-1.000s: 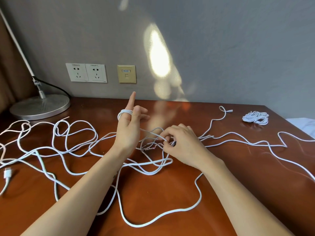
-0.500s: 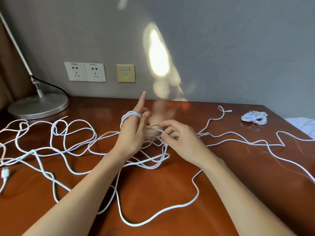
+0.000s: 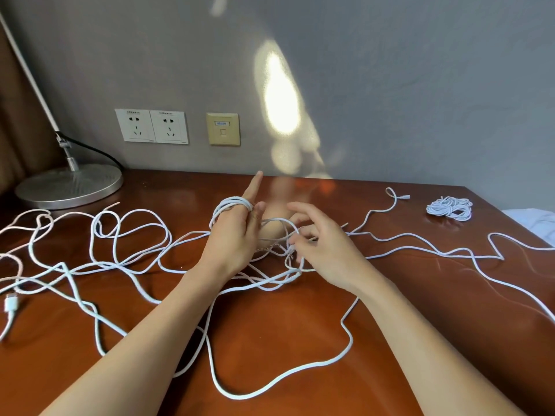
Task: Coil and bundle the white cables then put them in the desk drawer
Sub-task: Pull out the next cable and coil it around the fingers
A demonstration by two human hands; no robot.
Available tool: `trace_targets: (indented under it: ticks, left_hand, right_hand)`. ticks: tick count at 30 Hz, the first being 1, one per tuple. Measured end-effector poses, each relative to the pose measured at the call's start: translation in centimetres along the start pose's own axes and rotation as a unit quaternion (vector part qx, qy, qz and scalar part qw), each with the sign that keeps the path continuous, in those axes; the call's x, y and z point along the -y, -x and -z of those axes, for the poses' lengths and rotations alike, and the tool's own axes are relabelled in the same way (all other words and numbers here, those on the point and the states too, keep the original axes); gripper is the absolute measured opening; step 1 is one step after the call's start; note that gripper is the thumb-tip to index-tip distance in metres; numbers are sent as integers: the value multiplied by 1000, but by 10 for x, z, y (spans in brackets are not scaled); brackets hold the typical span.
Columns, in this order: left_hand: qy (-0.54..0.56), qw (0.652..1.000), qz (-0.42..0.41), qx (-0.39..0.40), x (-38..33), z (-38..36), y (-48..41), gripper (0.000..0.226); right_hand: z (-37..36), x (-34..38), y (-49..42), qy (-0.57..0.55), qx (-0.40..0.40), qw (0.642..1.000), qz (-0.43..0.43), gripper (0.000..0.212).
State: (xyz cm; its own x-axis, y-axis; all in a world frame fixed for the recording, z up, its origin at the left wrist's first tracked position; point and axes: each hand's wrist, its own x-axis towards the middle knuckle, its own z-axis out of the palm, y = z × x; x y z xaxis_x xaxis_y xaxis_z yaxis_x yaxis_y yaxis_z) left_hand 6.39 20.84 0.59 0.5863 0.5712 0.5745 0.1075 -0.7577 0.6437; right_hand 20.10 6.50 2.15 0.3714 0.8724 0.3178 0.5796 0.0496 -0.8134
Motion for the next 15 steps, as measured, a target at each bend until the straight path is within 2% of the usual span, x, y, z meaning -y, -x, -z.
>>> trace_targets:
  ticks: [4,7,11,15]
  left_hand:
    - [48,998,34,27,-1,3,1,44]
    - [36,995,67,57,-4,3,2,44]
    - [-70,993,65,62,-8,3,3,21]
    - [-136,989,54,31,-10,3,1,29]
  right_hand:
    - [3,-1,-3,11,-60,998,14,42]
    - [2,-1,-2,43,-85,995,41,37]
    - [3,-1,-3,80,-131,985,73,30]
    - [1,5,1,60,-145,983,93,24]
